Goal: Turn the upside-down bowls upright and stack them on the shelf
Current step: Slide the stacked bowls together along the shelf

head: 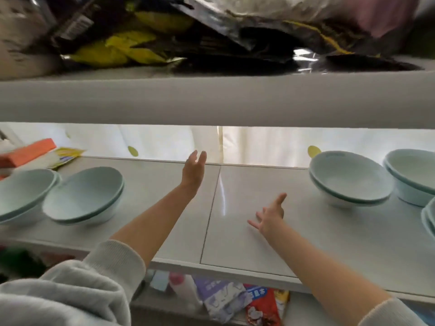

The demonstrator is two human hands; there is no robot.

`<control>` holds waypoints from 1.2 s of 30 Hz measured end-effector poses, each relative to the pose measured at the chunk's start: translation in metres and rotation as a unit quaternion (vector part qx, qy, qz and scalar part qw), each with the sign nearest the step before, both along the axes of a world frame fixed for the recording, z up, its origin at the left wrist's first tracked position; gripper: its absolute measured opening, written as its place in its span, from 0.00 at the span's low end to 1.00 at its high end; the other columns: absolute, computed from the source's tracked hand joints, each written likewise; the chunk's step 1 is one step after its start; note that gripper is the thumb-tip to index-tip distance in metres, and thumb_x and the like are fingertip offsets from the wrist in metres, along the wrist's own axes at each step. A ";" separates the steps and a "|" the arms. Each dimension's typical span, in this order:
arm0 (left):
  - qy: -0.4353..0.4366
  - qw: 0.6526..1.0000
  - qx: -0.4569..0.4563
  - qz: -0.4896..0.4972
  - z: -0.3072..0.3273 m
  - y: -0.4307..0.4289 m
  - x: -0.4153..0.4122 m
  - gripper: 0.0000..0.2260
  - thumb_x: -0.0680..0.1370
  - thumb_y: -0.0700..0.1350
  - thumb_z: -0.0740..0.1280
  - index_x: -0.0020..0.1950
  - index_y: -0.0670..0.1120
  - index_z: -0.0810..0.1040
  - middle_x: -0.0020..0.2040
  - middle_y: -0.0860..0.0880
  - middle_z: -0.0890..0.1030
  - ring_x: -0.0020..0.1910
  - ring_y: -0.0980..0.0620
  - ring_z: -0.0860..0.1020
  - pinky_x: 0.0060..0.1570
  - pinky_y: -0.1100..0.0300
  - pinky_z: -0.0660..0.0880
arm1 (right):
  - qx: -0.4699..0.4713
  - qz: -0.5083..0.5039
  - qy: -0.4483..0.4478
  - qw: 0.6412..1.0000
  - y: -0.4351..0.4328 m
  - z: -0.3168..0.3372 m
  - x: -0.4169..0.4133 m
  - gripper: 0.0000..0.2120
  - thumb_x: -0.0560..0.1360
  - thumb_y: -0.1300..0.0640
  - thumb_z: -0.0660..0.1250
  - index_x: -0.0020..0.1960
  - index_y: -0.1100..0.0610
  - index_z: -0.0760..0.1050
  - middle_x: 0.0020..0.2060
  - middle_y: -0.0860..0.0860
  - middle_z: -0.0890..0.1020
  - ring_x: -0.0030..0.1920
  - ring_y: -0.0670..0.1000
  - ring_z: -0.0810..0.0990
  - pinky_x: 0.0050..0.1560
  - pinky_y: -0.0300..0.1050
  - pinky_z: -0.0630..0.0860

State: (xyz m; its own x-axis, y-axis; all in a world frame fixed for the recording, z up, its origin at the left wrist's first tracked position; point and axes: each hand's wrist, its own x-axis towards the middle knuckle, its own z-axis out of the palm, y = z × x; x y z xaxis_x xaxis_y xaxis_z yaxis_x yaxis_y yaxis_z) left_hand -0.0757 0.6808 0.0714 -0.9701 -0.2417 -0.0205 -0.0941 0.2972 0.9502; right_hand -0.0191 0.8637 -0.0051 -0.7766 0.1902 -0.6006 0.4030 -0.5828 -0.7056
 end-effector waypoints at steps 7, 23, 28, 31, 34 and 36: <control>0.021 0.967 -0.098 0.234 0.009 -0.213 0.012 0.23 0.81 0.52 0.56 0.69 0.37 0.71 0.67 0.36 0.72 0.68 0.39 0.70 0.66 0.51 0.64 | -0.058 0.107 -0.019 0.992 -0.181 0.027 -0.012 0.39 0.75 0.31 0.46 0.78 0.53 0.49 0.76 0.54 0.57 0.74 0.59 0.59 0.66 0.70 0.61; -0.083 0.900 0.079 0.421 -0.019 -0.356 0.054 0.24 0.81 0.49 0.55 0.72 0.35 0.64 0.71 0.35 0.65 0.65 0.38 0.71 0.63 0.49 0.72 | -0.021 0.386 0.045 0.921 -0.363 0.044 -0.038 0.39 0.75 0.30 0.46 0.75 0.56 0.57 0.74 0.54 0.63 0.74 0.57 0.61 0.69 0.68 0.59; -0.075 0.896 0.073 0.432 -0.014 -0.348 0.056 0.24 0.82 0.47 0.55 0.73 0.34 0.62 0.74 0.36 0.57 0.65 0.38 0.71 0.62 0.51 0.71 | -0.054 0.386 0.035 0.920 -0.363 0.041 -0.043 0.38 0.75 0.31 0.45 0.72 0.58 0.63 0.71 0.52 0.66 0.72 0.56 0.64 0.66 0.70 0.63; -0.082 0.887 0.087 0.447 -0.014 -0.339 0.056 0.22 0.81 0.47 0.56 0.71 0.35 0.63 0.74 0.37 0.55 0.65 0.37 0.69 0.64 0.47 0.71 | -0.069 0.382 0.030 0.921 -0.357 0.042 -0.044 0.38 0.76 0.31 0.44 0.69 0.60 0.65 0.68 0.53 0.68 0.70 0.57 0.65 0.62 0.70 0.65; -0.109 0.882 0.116 0.443 -0.014 -0.331 0.056 0.22 0.81 0.47 0.54 0.71 0.37 0.65 0.72 0.37 0.62 0.66 0.37 0.69 0.65 0.47 0.69 | -0.072 0.374 0.026 0.924 -0.342 0.041 -0.048 0.40 0.76 0.31 0.43 0.70 0.62 0.64 0.64 0.53 0.70 0.69 0.58 0.67 0.57 0.70 0.68; -0.131 0.880 0.153 0.429 -0.012 -0.324 0.052 0.21 0.82 0.46 0.52 0.71 0.37 0.66 0.71 0.38 0.68 0.68 0.39 0.70 0.63 0.49 0.71 | -0.068 0.363 0.019 0.929 -0.328 0.041 -0.049 0.40 0.76 0.31 0.43 0.71 0.62 0.63 0.62 0.52 0.70 0.69 0.58 0.67 0.59 0.71 0.67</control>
State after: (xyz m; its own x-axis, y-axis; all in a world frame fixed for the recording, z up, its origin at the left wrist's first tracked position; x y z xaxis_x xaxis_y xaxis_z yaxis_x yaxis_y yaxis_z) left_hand -0.0234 0.3568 0.0597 -0.3848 -0.8279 -0.4081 -0.3882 -0.2560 0.8853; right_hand -0.0683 0.5353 0.0361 -0.6921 -0.4676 -0.5499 0.7008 -0.2525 -0.6672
